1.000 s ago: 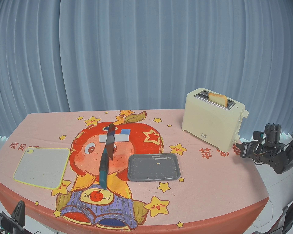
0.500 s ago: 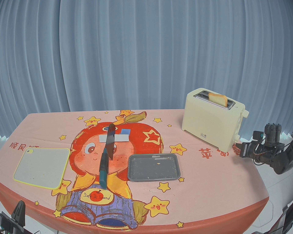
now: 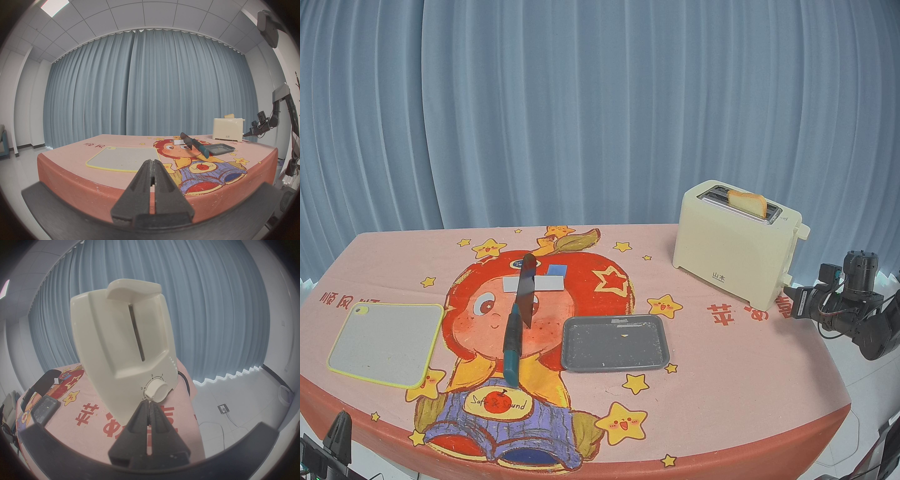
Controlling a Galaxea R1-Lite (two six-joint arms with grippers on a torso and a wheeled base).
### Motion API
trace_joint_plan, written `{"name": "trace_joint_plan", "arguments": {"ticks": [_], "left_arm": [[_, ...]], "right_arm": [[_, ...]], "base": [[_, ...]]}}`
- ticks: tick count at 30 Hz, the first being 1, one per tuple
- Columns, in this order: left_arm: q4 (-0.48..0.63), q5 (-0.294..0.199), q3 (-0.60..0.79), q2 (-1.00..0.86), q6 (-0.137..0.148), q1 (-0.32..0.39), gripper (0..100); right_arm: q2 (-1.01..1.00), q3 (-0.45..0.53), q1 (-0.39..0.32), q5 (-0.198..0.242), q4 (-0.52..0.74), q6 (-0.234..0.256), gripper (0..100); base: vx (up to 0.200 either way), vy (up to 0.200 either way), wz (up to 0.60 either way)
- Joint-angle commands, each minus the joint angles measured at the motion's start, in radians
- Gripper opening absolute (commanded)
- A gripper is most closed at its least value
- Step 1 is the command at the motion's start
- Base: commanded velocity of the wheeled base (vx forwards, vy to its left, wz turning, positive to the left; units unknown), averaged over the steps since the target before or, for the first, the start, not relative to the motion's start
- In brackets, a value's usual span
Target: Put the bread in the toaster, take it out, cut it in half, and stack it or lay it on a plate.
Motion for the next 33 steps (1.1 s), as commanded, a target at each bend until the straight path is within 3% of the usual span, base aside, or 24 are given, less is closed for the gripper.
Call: {"name": "trace_joint_plan", "arguments": {"ticks": [1, 9, 20, 33], "left_arm": [[0.0, 0.001, 0.018, -0.016, -0.001, 0.001, 0], [0.0, 0.001, 0.018, -0.016, 0.001, 0.0, 0], [0.0, 0.001, 0.018, -0.016, -0.001, 0.0, 0], [0.0, 0.001, 0.018, -0.016, -0.001, 0.0, 0]], "right_arm": [[-0.003, 0.007, 0.004, 0.0, 0.0, 0.0, 0], [-0.121, 0.051, 0.039, -0.001, 0.014, 0.0, 0], [-0.374, 0.002, 0.024, 0.002, 0.071, 0.005, 0], [-0.294, -0.063, 0.01, 0.012, 0.026, 0.025, 0]], "base": [[0.0, 0.0, 0.0], [0.0, 0.0, 0.0], [0.0, 0.0, 0.0], [0.0, 0.0, 0.0]]}}
